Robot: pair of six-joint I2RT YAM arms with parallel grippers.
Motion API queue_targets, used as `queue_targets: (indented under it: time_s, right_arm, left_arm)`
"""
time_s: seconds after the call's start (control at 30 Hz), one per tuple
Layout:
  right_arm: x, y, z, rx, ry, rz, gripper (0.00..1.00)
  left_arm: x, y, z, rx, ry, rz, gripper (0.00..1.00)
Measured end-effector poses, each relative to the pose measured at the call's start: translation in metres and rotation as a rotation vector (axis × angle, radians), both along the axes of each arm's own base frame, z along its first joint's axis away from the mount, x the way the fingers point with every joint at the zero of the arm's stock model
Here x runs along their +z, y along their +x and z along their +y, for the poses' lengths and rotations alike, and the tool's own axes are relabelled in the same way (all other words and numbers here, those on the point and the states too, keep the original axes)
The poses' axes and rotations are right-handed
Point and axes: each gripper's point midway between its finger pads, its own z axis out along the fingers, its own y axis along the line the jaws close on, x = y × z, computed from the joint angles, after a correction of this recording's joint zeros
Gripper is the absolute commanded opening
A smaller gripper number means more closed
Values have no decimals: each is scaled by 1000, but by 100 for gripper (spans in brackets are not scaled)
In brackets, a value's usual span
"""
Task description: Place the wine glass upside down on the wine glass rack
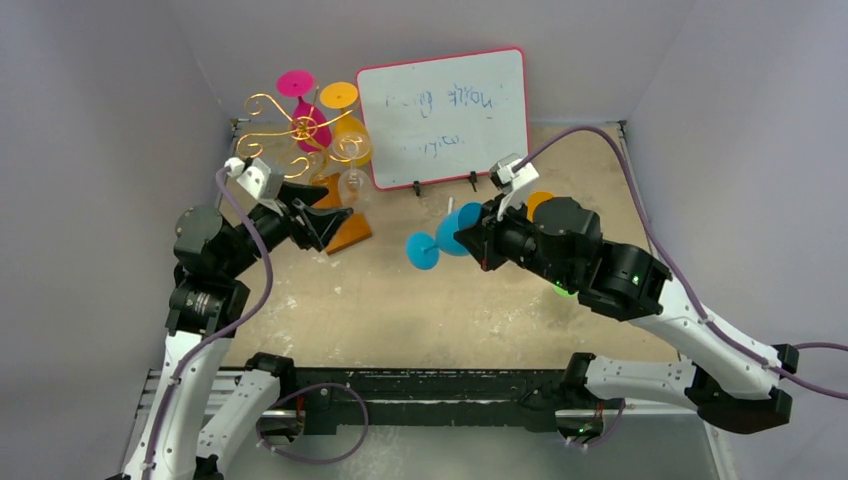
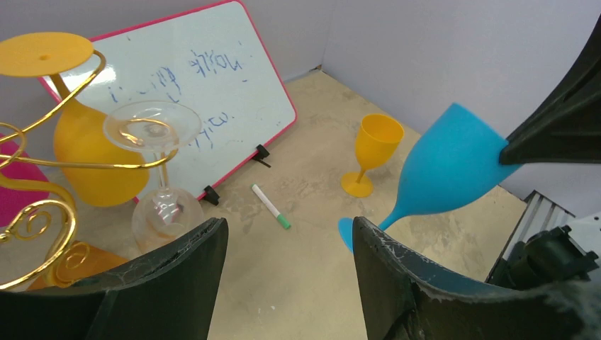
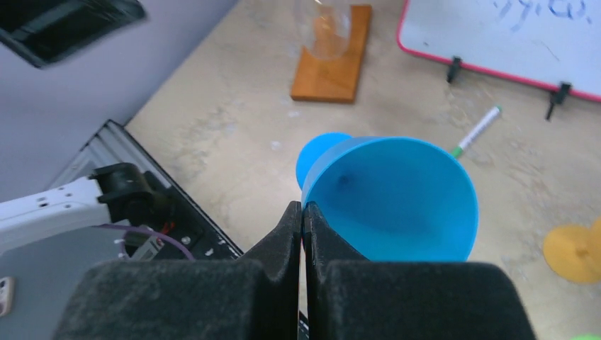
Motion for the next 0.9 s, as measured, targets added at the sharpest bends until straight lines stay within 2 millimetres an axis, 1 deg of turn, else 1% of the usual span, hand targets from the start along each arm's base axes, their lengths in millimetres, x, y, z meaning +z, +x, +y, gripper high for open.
queue_targets:
  time_s: [0.07,0.17,0.27,0.37,0.47,0.53,0.7,0.9]
  right_arm:
    - [15,-4,8,49,29,-20,0]
    - [38,-9,20,121,70,-50,0]
    - [57,-14,32,193,107,-72,0]
    - [72,-19,43,260,140,-84,0]
    - [81,-25,52,319,162,-91,0]
    - [84,-28,58,353,173,-90,0]
    - [87,-35,65,416,188,-82,0]
    - [90,-42,71,470,200,-74,0]
  left_arm:
    - [-7,-3,-2,-25,31,-23,64]
    - [-16,-12,-7,-94,105,-88,64]
    - [-23,-27,-13,-188,217,-196,64]
    - [-31,-43,-15,-267,326,-303,64]
    - [-35,-58,-16,-323,408,-409,63]
    - [-42,-64,-16,-363,460,-455,63]
    - [-64,-73,-17,-445,545,-487,63]
    - [-75,-78,-17,-482,593,-515,62]
